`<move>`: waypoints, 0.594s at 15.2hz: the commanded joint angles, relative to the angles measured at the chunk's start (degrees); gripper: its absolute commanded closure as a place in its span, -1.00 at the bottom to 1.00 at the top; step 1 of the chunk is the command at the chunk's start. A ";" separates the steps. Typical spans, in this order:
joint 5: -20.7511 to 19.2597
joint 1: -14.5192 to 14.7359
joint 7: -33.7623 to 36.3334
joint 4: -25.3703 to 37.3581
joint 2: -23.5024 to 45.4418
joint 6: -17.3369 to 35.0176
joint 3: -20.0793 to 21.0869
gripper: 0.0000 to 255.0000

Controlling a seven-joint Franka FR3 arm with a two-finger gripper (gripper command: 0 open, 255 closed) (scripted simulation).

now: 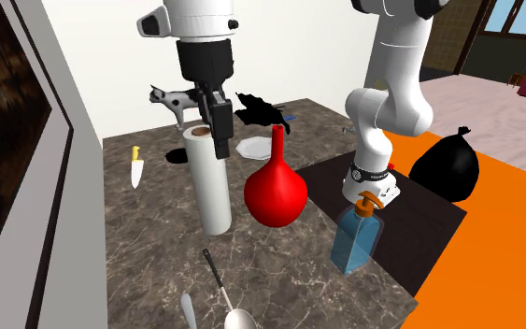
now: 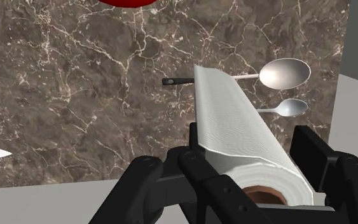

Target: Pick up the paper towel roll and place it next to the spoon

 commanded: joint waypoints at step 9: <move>0.06 0.01 -0.40 -7.99 -0.23 7.79 0.00 1.00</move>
